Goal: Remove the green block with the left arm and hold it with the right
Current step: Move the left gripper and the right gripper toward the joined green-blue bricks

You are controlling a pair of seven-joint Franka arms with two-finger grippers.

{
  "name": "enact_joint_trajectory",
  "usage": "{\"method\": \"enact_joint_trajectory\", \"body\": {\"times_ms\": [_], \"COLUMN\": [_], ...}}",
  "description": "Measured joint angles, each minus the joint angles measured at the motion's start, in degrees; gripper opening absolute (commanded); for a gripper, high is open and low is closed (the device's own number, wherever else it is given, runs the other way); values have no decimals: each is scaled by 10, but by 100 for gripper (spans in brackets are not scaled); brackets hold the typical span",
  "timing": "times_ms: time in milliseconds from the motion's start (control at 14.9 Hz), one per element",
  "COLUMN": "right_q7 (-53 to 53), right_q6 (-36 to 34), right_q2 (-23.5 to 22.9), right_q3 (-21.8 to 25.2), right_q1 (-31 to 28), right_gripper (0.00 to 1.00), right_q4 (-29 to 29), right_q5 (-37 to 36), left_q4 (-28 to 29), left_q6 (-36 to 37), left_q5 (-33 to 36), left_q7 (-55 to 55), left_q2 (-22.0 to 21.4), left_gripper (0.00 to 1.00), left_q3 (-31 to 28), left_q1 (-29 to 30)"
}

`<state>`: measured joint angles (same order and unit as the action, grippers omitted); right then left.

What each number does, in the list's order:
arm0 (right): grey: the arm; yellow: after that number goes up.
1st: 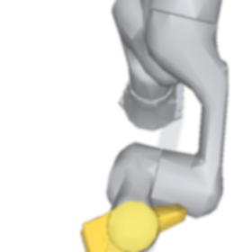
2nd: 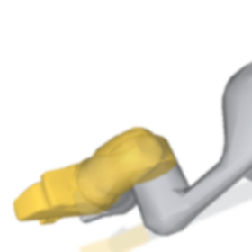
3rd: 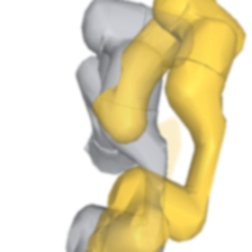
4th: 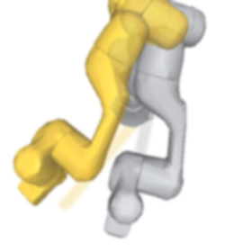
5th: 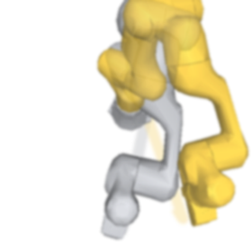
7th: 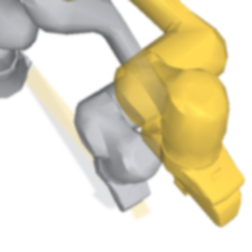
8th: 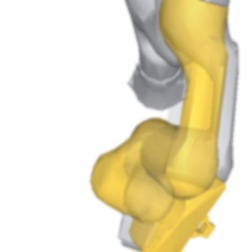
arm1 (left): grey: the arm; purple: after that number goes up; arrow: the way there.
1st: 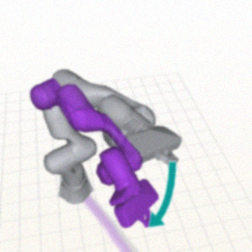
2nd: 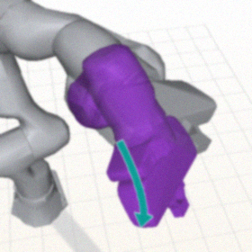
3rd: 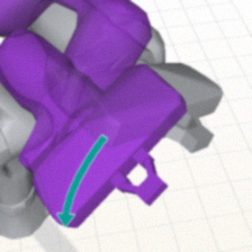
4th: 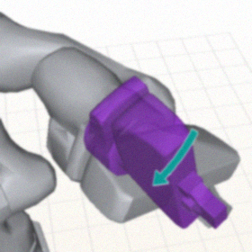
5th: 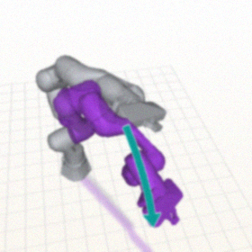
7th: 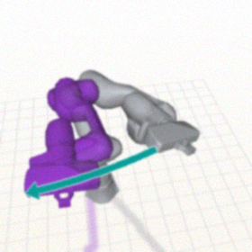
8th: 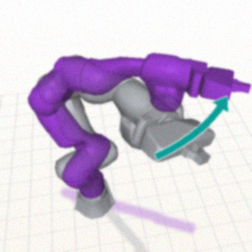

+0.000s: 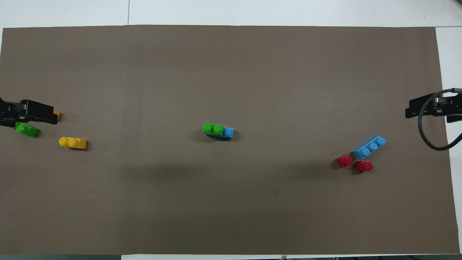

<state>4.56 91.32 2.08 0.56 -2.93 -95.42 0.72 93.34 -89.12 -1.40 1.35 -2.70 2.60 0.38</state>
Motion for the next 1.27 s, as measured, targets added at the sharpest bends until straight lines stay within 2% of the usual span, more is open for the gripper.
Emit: {"method": "enact_joint_trajectory", "body": {"times_ms": [402, 603, 804, 1005, 1139, 1273], "right_q7": [-2, 13, 152, 361, 488, 571], "right_q6": [2, 24, 56, 78, 96, 136], "right_q2": [0, 0, -4, -15, -30, -45], "right_q3": [0, 0, -7, -12, -15, -15], "right_q1": [0, -3, 15, 77, 102, 113], "right_gripper": [100, 100, 100, 100, 100, 100], "right_q4": [0, -1, -10, -23, -31, -51], "right_q5": [0, 0, 2, 7, 47, 94], "left_q4": [0, 0, 0, 0, 4, 16], "left_q6": [0, 0, 0, -1, -6, -14], "left_q5": [0, 0, 0, 0, -1, -3], "left_q7": [0, 0, 6, 87, 172, 233], "left_q2": [0, 0, 0, 0, 0, -3], "left_gripper": [100, 100, 100, 100, 100, 100], "left_q3": [0, 0, 1, 9, 12, 14], "left_q1": [0, 0, 0, -3, -17, -34]}}
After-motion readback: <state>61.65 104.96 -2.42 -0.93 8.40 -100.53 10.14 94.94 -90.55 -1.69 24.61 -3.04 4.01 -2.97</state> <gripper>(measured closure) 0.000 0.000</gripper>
